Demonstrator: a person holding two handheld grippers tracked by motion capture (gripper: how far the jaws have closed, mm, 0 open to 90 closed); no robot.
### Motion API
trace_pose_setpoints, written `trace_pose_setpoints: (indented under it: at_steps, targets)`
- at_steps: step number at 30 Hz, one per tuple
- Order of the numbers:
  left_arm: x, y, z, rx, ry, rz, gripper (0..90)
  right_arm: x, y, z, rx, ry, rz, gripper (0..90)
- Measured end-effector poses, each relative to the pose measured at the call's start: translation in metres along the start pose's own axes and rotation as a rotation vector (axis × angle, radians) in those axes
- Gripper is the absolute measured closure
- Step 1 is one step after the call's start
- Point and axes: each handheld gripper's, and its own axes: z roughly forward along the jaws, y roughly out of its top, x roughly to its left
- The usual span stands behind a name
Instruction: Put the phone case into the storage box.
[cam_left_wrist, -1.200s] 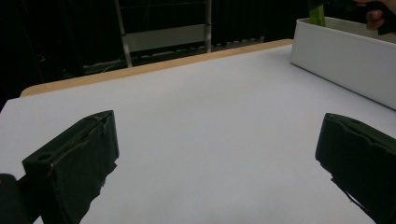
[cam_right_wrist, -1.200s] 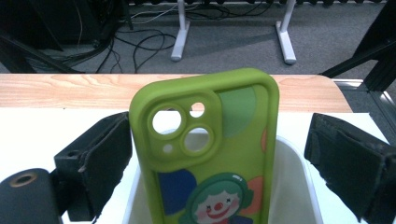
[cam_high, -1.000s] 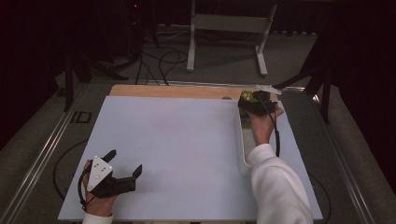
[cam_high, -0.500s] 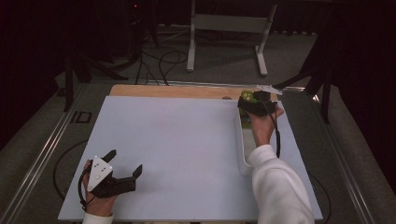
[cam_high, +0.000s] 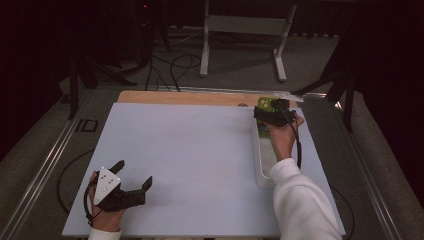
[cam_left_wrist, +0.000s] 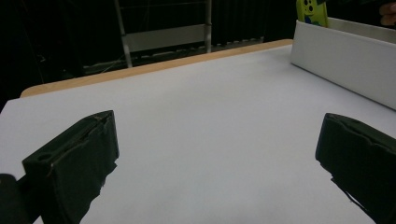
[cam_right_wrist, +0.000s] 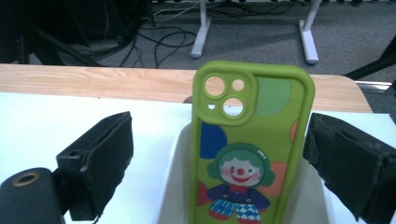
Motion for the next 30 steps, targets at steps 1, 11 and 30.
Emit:
trace_pose_setpoints:
  at_steps: [1,11,30]
  targets:
    - [0.000,0.000,0.000,0.000,0.000,0.000,0.2,0.000,-0.001,-0.001,0.000,0.006,-0.001,8.5]
    - [0.000,0.000,0.001,0.003,-0.002,0.002,0.2,0.008,-0.008,-0.017,-0.016,0.055,-0.023,9.7]
    - [0.001,0.000,0.002,0.011,-0.007,0.005,0.2,0.020,-0.025,-0.061,-0.063,0.183,-0.089,9.8]
